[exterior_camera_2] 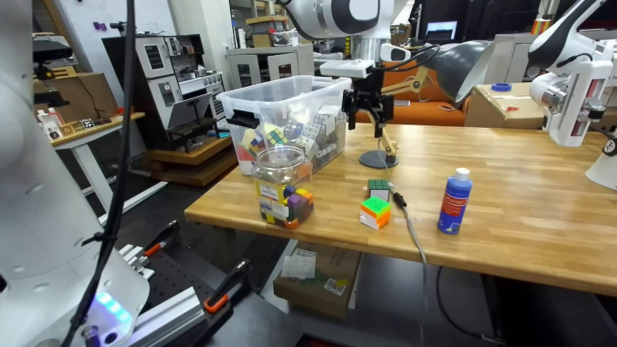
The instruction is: Turn on the lamp
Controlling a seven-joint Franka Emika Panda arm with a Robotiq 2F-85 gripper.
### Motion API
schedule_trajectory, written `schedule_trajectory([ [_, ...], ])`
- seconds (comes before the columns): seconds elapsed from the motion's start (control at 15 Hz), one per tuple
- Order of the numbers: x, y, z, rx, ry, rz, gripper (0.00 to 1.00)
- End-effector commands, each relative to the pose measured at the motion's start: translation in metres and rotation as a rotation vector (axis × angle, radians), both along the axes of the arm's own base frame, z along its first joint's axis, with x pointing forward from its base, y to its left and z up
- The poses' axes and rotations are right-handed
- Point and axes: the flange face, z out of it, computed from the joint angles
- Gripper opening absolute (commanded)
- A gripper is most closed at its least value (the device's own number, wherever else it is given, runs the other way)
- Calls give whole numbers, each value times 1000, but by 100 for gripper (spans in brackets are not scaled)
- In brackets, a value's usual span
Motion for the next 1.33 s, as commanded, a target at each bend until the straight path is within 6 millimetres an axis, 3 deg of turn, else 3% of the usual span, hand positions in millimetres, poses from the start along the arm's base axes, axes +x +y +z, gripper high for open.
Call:
schedule_trajectory([
  [0.0, 1, 0, 1, 0, 0, -1, 100],
  [0.27, 5, -3, 2, -7, -24, -12, 100],
  [0.6, 34, -22, 4, 37, -91, -71, 100],
  [0.73, 47, -32, -6, 63, -89, -104, 100],
  [1.0, 71, -56, -45, 64, -75, -174, 100],
  [1.27, 94, -81, -65, 39, -87, -266, 100],
])
